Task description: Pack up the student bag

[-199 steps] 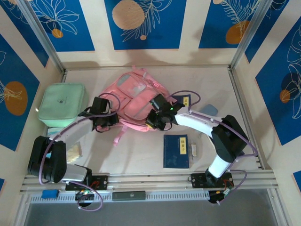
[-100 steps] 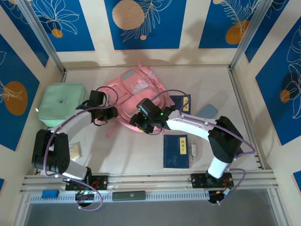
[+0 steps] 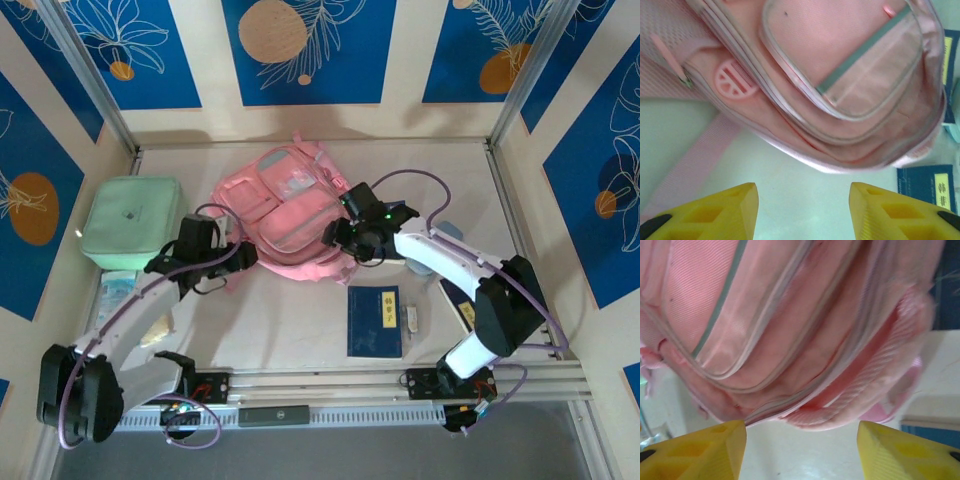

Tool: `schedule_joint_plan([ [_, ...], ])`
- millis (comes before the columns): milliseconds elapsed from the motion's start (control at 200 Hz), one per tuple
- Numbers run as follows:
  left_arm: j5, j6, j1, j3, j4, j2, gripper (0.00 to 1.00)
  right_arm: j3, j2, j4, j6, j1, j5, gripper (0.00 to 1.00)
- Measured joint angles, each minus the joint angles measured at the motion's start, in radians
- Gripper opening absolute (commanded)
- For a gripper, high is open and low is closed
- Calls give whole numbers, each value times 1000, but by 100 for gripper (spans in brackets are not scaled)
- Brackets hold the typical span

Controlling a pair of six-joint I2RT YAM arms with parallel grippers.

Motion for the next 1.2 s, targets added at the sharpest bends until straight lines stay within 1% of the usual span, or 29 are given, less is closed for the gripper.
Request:
schedule_joint_plan([
  [145, -9, -53, -85, -35, 10, -69, 52, 27, 37, -24, -80, -43, -2, 61],
  [345, -47, -113, -194, -65, 29, -93, 53, 102, 145, -24, -153, -91, -9, 61],
  [500, -89, -129, -228, -75, 13, -100, 57, 184, 262, -17, -183, -86, -13, 59],
  [585, -117, -129, -229, -76, -8, -124, 59, 193, 299, -3, -183, -53, -16, 53],
  [690, -144, -127, -229, -76, -35, -158, 60, 193, 318, 16, -160, 13, -23, 42],
  [810, -179, -124, -229, -76, -66, -188, 61, 193, 335, 72, -104, 125, -53, 42],
  [895, -189, -121, -229, -74, -86, -189, 61, 204, 350, 101, -63, 208, -70, 46],
  [1010, -188, -122, -229, -74, -108, -193, 60, 218, 341, 103, -31, 278, -73, 55],
  [1100, -171, -130, -229, -74, -116, -209, 59, 203, 295, 81, -28, 291, -66, 59],
  [1201, -148, -156, -243, -76, -111, -238, 59, 134, 168, 29, -34, 264, -51, 61],
])
